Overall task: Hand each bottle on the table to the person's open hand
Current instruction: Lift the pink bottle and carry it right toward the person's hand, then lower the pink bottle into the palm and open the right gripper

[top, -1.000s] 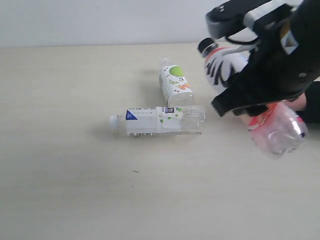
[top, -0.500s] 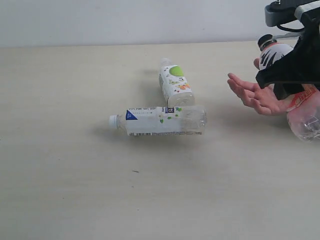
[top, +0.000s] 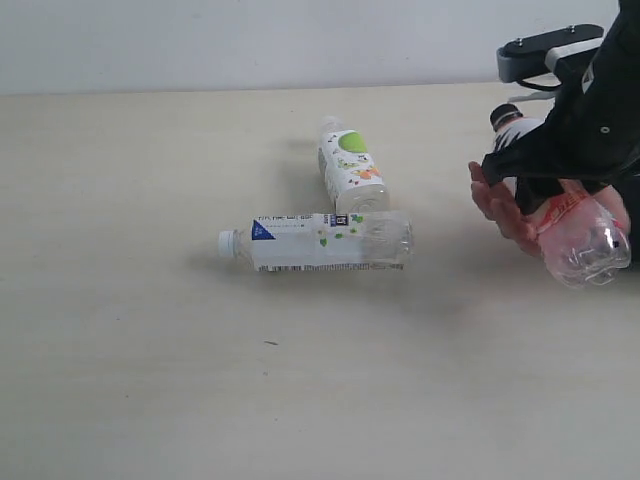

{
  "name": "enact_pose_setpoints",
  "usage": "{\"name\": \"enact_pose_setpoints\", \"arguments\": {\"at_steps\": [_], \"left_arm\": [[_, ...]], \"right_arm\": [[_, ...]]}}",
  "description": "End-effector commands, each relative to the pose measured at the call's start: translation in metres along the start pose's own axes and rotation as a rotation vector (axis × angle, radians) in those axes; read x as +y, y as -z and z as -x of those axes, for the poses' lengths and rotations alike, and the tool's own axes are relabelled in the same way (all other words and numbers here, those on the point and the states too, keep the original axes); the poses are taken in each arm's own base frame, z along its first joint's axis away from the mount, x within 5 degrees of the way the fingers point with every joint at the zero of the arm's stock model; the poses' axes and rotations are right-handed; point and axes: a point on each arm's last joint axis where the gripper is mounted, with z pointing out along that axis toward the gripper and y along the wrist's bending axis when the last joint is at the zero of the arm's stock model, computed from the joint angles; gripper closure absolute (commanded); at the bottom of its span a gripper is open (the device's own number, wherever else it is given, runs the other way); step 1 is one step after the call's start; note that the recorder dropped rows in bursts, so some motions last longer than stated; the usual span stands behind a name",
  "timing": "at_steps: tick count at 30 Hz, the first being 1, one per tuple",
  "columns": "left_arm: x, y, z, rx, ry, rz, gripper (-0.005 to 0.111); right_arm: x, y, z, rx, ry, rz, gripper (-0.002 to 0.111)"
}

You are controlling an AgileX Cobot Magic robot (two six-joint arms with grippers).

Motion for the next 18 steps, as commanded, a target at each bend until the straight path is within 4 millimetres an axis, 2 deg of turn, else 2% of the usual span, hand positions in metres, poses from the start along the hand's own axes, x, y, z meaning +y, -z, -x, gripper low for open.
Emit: {"name": "enact_pose_setpoints", "arguments": {"at_steps": [1,9,13,15,17,18], "left_arm": [[0.0,0.0,-0.001,-0.007,0.006,-0.002,0.107],[0.0,0.0,-0.001,-0.007,0.006,-0.002,0.107],[0.0,0.0,-0.001,-0.007,0.006,-0.002,0.107],[0.0,0.0,-0.001,-0.007,0.006,-0.002,0.107],[0.0,0.0,-0.001,-0.007,0.006,-0.002,0.107],[0.0,0.0,-0.001,-0.007,0.006,-0.002,0.107]], "right_arm": [[-0.002,-0.009,0.009,-0.032,0.011,-0.015,0.108],[-0.004,-0.03,0.012,0.004,-0.003,-0.062,0.108],[-0.003,-0.032,0.011,0.014,-0.002,-0.064,0.108],[-0.003,-0.032,0.011,0.015,-0.003,-0.063,0.101],[-0.003,-0.032,0.011,0.016,-0.005,-0.061,0.089],[-0.003,-0.032,0.011,0.016,-0.005,-0.061,0.079]]}}
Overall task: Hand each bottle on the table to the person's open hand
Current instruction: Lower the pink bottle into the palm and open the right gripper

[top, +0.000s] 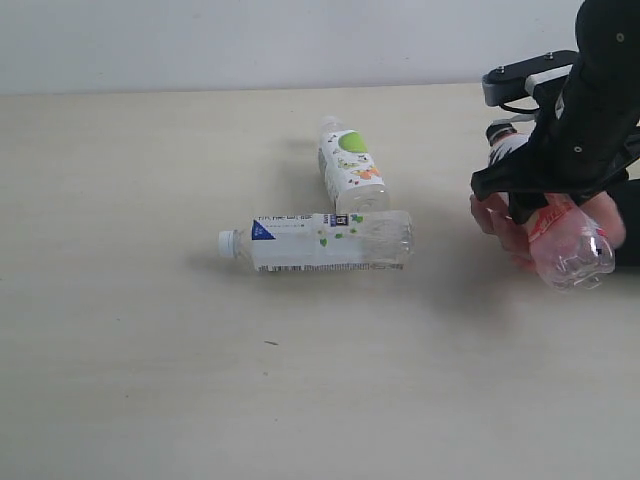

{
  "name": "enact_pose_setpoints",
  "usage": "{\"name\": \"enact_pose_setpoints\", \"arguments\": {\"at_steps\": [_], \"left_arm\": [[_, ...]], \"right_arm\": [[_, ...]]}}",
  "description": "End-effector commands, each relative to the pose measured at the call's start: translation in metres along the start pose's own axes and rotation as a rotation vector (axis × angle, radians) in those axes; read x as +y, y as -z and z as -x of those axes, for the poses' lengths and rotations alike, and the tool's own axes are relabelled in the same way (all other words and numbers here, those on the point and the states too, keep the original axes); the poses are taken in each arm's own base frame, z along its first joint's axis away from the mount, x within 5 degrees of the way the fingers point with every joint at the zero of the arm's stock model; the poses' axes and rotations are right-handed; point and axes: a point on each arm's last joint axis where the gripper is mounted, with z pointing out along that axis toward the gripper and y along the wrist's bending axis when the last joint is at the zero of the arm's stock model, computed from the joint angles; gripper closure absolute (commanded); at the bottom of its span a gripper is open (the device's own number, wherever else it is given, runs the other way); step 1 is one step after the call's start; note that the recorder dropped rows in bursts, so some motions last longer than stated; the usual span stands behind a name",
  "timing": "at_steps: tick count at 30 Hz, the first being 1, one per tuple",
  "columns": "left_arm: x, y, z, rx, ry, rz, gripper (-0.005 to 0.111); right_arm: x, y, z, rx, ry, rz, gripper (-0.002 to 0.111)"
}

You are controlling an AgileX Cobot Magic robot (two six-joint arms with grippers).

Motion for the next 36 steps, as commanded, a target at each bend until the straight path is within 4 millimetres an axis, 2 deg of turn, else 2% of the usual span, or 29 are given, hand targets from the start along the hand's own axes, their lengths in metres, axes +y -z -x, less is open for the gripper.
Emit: {"name": "enact_pose_setpoints", "arguments": {"at_steps": [1,3,7,10,22,27,32,35,36], "left_arm": [[0.0,0.0,-0.001,-0.007,0.006,-0.002,0.107],[0.0,0.0,-0.001,-0.007,0.006,-0.002,0.107],[0.0,0.0,-0.001,-0.007,0.006,-0.002,0.107],[0.0,0.0,-0.001,-0.007,0.006,-0.002,0.107],[0.0,0.0,-0.001,-0.007,0.006,-0.002,0.107],[0.0,0.0,-0.001,-0.007,0.006,-0.002,0.107],[0.0,0.0,-0.001,-0.007,0.006,-0.002,0.107],[0.0,0.0,-0.001,-0.007,0.006,-0.002,0.107],[0.0,0.0,-0.001,-0.007,0.006,-0.002,0.107]], "right_arm": [[-0.003,0.0,0.001,-0.002,-0.003,-0.008,0.072],[-0.003,0.0,0.001,-0.002,-0.003,-0.008,0.057],[-0.003,0.0,0.001,-0.002,-0.003,-0.008,0.04],[-0.003,0.0,0.002,-0.006,-0.001,-0.007,0.032],[-0.003,0.0,0.003,-0.016,-0.006,-0.005,0.031],[-0.003,0.0,0.003,-0.015,-0.006,-0.005,0.015],[-0.003,0.0,0.003,-0.017,-0.006,-0.005,0.012],[-0.005,0.013,0.003,-0.054,-0.013,-0.003,0.012],[-0.007,0.024,0.001,-0.076,-0.018,-0.003,0.012]]}}
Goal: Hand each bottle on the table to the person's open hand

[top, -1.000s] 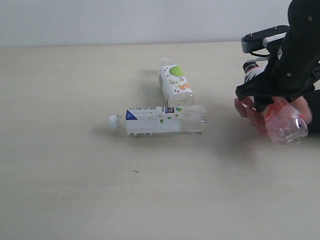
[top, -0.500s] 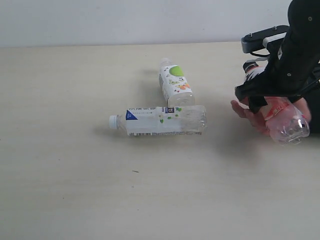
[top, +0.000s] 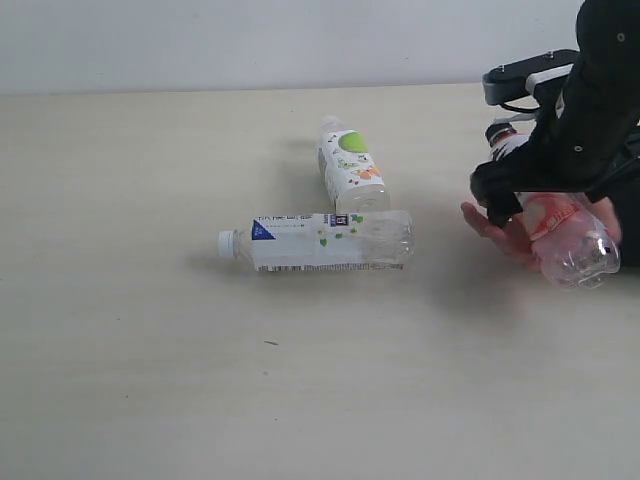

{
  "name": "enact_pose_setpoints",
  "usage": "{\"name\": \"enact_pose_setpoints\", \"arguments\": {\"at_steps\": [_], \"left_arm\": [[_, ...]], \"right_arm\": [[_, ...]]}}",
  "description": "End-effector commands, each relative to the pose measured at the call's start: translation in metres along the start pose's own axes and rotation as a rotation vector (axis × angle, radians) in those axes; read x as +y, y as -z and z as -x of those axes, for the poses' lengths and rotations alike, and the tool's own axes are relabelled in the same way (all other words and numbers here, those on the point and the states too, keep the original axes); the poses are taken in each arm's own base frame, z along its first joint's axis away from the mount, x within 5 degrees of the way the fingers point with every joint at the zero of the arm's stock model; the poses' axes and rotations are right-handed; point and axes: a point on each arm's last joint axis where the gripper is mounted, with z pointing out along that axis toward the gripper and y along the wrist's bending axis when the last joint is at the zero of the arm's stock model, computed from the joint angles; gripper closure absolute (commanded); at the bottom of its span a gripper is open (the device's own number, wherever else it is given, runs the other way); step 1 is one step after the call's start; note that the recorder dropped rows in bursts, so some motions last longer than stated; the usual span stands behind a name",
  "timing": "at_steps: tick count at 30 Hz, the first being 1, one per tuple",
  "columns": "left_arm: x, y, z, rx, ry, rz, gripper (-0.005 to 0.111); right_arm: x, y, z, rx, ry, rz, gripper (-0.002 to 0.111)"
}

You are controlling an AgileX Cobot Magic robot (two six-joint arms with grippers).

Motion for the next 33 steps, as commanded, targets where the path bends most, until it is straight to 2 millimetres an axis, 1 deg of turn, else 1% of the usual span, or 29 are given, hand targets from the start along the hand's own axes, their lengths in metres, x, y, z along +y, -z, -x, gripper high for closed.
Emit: {"name": "enact_pose_setpoints", "arguments": {"at_steps": [1,6,7,8,9,10,11,12,13,14,15,16,17,18,22,25,27,29,32,33], "left_arm": [[0.0,0.0,-0.001,-0.007,0.006,-0.002,0.107],[0.0,0.0,-0.001,-0.007,0.006,-0.002,0.107],[0.0,0.0,-0.001,-0.007,0.006,-0.002,0.107],[0.0,0.0,-0.001,-0.007,0.006,-0.002,0.107],[0.0,0.0,-0.001,-0.007,0.006,-0.002,0.107],[0.0,0.0,-0.001,-0.007,0.006,-0.002,0.107],[0.0,0.0,-0.001,-0.007,0.006,-0.002,0.107],[0.0,0.0,-0.001,-0.007,0.006,-0.002,0.107],[0.0,0.0,-0.001,-0.007,0.006,-0.002,0.107],[0.0,0.0,-0.001,-0.007,0.006,-0.002,0.107],[0.0,0.0,-0.001,-0.007,0.006,-0.002,0.107],[0.0,0.0,-0.001,-0.007,0.006,-0.002,0.107],[0.0,0.0,-0.001,-0.007,0.006,-0.002,0.107],[0.0,0.0,-0.001,-0.007,0.006,-0.002,0.107],[0.0,0.0,-0.001,-0.007,0.006,-0.002,0.107],[0.0,0.0,-0.001,-0.007,0.006,-0.002,0.107],[0.0,0.0,-0.001,-0.007,0.006,-0.002,0.107],[0.0,0.0,-0.001,-0.007,0.006,-0.002,0.107],[0.0,0.0,-0.001,-0.007,0.006,-0.002,0.107],[0.0,0.0,-0.001,-0.006,0.006,-0.001,0.107]], "right_arm": [[-0.008,0.03,0.0,-0.088,-0.02,-0.004,0.012],[-0.017,0.074,-0.011,-0.169,-0.047,0.0,0.012],[-0.02,0.092,-0.019,-0.191,-0.062,0.008,0.012],[-0.021,0.103,-0.024,-0.208,-0.066,0.014,0.013],[-0.024,0.122,-0.034,-0.24,-0.071,0.03,0.018],[-0.025,0.132,-0.041,-0.267,-0.078,0.042,0.023],[-0.028,0.153,-0.057,-0.333,-0.083,0.061,0.037],[-0.03,0.162,-0.068,-0.366,-0.088,0.072,0.048],[-0.032,0.174,-0.089,-0.421,-0.1,0.087,0.072],[-0.033,0.179,-0.099,-0.445,-0.102,0.094,0.084],[-0.035,0.184,-0.112,-0.475,-0.101,0.098,0.098],[-0.036,0.188,-0.127,-0.506,-0.1,0.101,0.108],[-0.037,0.191,-0.138,-0.527,-0.088,0.103,0.107],[-0.037,0.195,-0.156,-0.569,-0.083,0.117,0.108],[-0.037,0.196,-0.211,-0.682,-0.041,0.154,0.108],[-0.036,0.194,-0.244,-0.777,-0.028,0.178,0.108],[-0.035,0.19,-0.26,-0.829,-0.028,0.184,0.108],[-0.035,0.182,-0.274,-0.867,-0.031,0.184,0.108],[-0.033,0.168,-0.288,-0.906,-0.035,0.185,0.108],[-0.034,0.17,-0.292,-0.933,-0.042,0.187,0.108]]}}
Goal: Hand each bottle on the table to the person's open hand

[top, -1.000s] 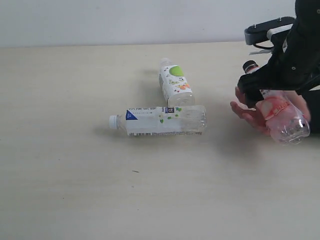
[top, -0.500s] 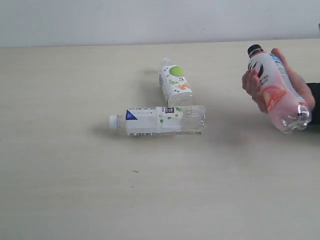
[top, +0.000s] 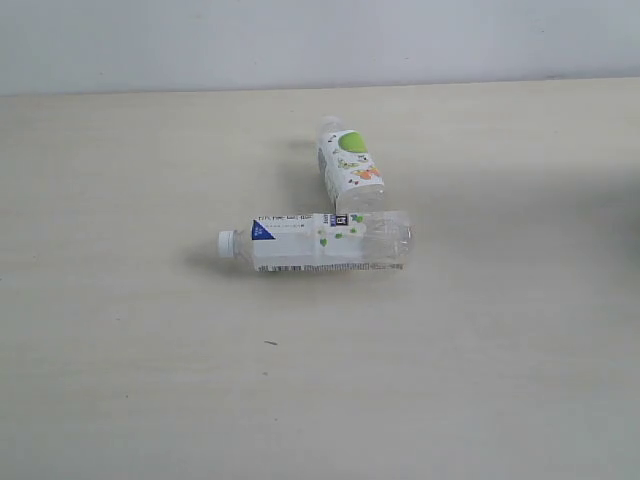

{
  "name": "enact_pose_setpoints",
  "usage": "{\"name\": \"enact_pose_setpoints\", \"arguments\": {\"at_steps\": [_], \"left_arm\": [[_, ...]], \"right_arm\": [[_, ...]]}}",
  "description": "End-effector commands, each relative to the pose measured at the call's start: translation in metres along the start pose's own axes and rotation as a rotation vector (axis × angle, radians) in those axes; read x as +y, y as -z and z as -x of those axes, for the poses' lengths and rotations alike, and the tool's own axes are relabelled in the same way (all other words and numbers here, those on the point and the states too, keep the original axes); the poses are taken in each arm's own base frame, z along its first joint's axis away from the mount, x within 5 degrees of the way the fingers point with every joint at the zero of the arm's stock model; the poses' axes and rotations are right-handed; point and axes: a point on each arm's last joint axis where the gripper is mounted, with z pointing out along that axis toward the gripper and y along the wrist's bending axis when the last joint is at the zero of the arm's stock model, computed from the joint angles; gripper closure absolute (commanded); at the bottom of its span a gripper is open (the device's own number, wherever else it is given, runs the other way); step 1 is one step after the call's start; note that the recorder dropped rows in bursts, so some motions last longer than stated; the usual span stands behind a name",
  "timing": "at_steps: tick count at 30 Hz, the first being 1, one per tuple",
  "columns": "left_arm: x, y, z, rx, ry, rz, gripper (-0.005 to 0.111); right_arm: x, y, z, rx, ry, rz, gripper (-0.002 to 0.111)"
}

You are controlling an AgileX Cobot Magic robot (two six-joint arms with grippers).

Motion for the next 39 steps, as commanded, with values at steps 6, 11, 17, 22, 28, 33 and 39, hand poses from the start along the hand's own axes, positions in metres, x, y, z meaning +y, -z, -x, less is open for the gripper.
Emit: {"name": "enact_pose_setpoints", "arguments": {"at_steps": [6,11,17,22,28,33,39], "left_arm": [[0.0001,0.0003,-0.0007,-0.006,0.006,-0.001,0.107],[0.0001,0.0003,-0.0007,-0.006,0.006,-0.001,0.107],[0.0001,0.0003,-0.0007,-0.006,0.006,-0.001,0.107],[0.0001,0.0003,-0.0007,-0.006,0.006,-0.001,0.107],[0.0001,0.0003,-0.0007,-0.006,0.006,-0.001,0.107],[0.0001,0.0003,-0.0007,-0.006,0.006,-0.001,0.107],[0.0001,0.0003,-0.0007,-0.006,0.006,-0.001,0.107]], "right_arm": [[-0.0017,0.0171,-0.0204,-0.145,0.01,-0.017,0.108],[-0.0009,0.017,-0.021,-0.138,-0.001,-0.008,0.108],[-0.0009,0.017,-0.021,-0.138,-0.001,-0.008,0.108],[-0.0009,0.017,-0.021,-0.138,-0.001,-0.008,0.108],[-0.0009,0.017,-0.021,-0.138,-0.001,-0.008,0.108],[-0.0009,0.017,-0.021,-0.138,-0.001,-0.008,0.108],[-0.0009,0.017,-0.021,-0.138,-0.003,-0.008,0.108]]}}
